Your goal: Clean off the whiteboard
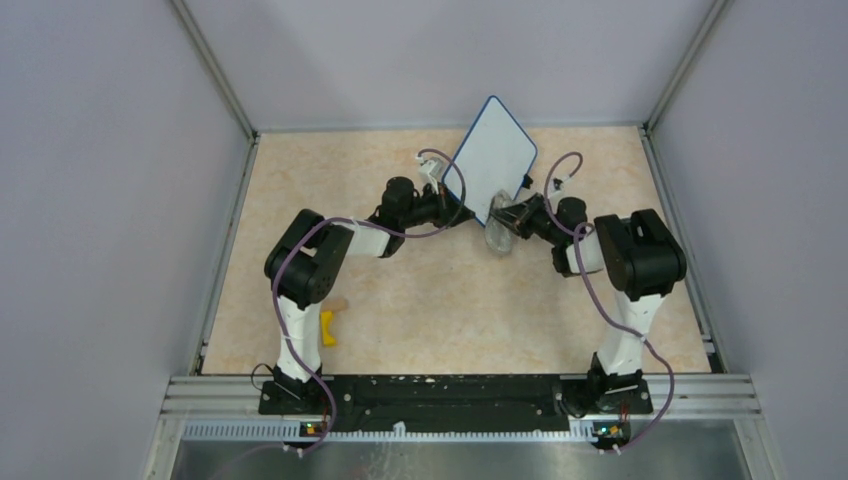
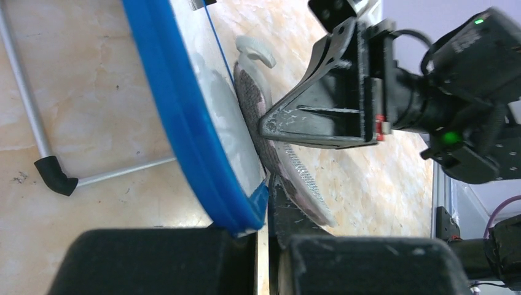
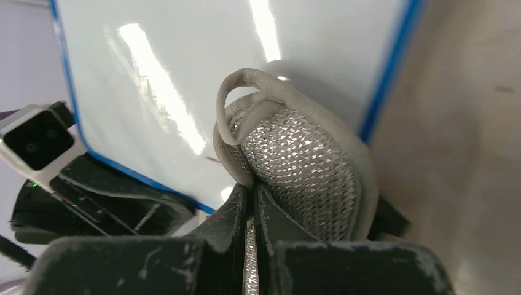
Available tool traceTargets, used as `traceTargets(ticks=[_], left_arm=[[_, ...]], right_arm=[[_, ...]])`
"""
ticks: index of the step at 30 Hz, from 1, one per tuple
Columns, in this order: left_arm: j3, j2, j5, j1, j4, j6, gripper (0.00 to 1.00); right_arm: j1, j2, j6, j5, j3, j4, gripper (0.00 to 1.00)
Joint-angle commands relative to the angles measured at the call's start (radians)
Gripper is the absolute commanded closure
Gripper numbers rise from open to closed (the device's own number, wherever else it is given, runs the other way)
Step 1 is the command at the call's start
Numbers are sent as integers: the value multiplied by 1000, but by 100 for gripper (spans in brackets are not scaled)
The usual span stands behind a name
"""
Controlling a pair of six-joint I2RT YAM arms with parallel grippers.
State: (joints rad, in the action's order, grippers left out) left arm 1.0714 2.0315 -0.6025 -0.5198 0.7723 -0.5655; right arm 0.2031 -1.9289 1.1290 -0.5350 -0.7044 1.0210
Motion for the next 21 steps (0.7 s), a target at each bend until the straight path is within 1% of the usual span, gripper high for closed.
traceTargets(ticks=[1,5,10,14,18,21], left_arm=[[-28,6,-38,-24,-91,28,100],[-22,9,-38,-25,-94,26,100],[-21,6,-38,-24,-101,28,100],[-21,2,-37,-25,-112,34,100],[-21,-1,-35,-25,-116,38,100],[-20,-2,-37,-25,-115,37,100]], right_arm=[[-66,-70,-13,-29,76,10,100],[-42,-2,-33,-16,58,-49,100],[59,94,-42,6,-21,-145,100],[121,121,-55,18,-115,-205,100],[110,107,-77,39,-146,-236,100],[62,62,-69,34,-110,-195,100]])
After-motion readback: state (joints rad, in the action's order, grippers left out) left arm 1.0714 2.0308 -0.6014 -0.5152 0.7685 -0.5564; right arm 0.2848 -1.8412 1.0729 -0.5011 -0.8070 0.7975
